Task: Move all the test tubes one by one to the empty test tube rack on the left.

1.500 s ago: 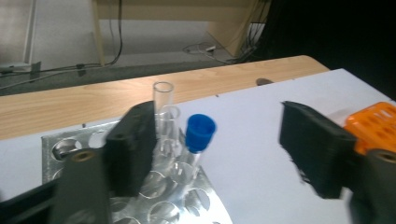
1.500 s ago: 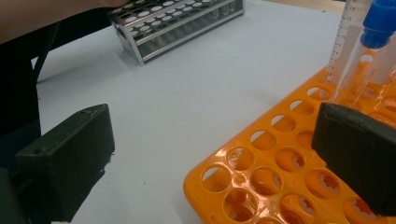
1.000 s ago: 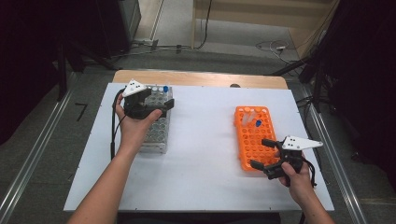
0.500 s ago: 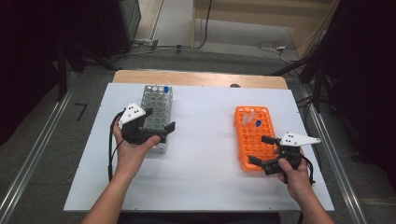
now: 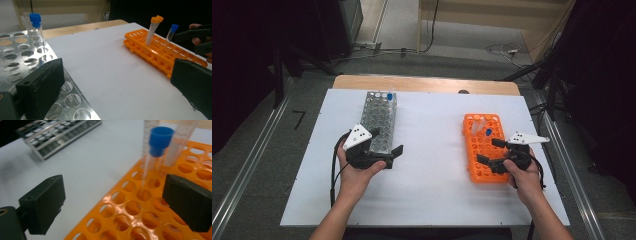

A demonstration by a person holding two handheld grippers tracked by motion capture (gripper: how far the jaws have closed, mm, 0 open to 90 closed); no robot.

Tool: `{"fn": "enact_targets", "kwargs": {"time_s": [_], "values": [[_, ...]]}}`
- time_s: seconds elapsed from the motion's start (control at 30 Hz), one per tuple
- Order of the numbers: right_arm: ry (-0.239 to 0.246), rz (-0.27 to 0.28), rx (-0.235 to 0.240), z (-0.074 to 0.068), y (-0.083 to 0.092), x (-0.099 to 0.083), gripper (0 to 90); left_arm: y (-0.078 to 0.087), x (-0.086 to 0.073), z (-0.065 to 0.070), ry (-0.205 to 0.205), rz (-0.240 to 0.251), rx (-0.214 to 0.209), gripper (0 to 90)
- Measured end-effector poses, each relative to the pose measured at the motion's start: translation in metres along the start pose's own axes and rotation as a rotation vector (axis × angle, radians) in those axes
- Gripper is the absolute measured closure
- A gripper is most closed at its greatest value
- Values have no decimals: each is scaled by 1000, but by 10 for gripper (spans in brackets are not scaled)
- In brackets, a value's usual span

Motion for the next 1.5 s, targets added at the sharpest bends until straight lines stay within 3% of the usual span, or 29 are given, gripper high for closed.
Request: {"fn": "enact_targets", "kwargs": {"time_s": [0.07,0.3,0.4,0.5,0.77,0.87,1.17,1.4,1.5], "values": [[-25,-12,-11,5,-4,2,70,-2,-2,2,4,-6,-6,0],[-118,-34,-136,25,-15,3,403,-2,-3,6,-7,-9,-11,0],[-131,-42,-155,27,-16,4,500,-3,-3,8,-8,-8,-14,0],[-163,-89,-167,29,-21,0,579,-3,-3,8,-7,-7,-14,0],[-149,-115,-206,29,-24,0,730,-4,-4,11,-10,-16,-12,0],[-125,-122,-226,27,-25,0,747,-6,-4,13,-15,-20,-18,0],[-118,-94,-238,26,-22,1,752,-5,-4,20,-31,-17,-32,0],[-111,-24,-239,25,-15,4,752,-4,-2,26,-42,-12,-46,2],[-124,24,-203,23,-8,9,752,-3,-2,26,-42,-9,-47,2]]}}
Point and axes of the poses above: each handheld gripper's, and its own axes: y roughly backward along the jaws, x roughly out of its top, z roughly to its right, the point moved 9 cm from there along -y, roughly forward along the jaws, and after that the axes turned 12 degrees about -z, right-handed, at the moved point
